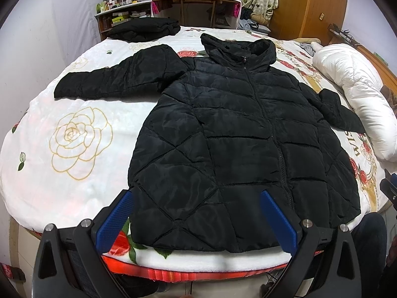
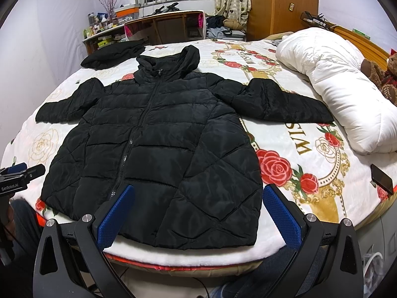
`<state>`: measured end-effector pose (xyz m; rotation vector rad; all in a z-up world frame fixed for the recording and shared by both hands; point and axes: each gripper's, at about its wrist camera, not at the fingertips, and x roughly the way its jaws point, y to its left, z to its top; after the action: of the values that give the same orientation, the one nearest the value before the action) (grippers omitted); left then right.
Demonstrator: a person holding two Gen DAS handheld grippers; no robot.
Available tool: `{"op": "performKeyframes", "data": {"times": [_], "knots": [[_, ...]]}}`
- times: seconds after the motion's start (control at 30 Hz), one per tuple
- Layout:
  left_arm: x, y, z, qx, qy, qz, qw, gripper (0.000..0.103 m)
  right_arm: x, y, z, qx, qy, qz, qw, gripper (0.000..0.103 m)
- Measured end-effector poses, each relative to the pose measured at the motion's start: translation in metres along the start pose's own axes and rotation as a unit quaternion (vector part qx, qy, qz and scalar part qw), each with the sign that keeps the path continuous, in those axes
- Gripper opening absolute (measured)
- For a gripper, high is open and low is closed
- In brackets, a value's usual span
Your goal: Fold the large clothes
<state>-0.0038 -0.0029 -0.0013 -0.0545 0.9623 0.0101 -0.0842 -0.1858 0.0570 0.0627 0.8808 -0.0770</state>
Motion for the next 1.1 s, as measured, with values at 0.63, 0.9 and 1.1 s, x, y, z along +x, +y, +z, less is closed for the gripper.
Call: {"op": "performKeyframes", "data": {"times": [0.63,0.9,1.1], "knots": [[0.0001,-0.0001,0.0000,0.000,0.001,0.000,1.0000,0.102,-0.0001,0.0008,0.0003,0.000,0.000,0.000,1.000,0.103],[-0.0003,-0.0004,-0.0010,0.000,0.001,-0.001,1.0000,0.102,0.0003,0.0004,0.0004,-0.001,0.000,0.000,1.000,0.103],[0.0000,-0.0017,-0.0013,0.001,0.002,0.000,1.0000,0.102,0.0010,0.0003,0.0003,-0.001,0.000,0.000,1.000,0.103]]}}
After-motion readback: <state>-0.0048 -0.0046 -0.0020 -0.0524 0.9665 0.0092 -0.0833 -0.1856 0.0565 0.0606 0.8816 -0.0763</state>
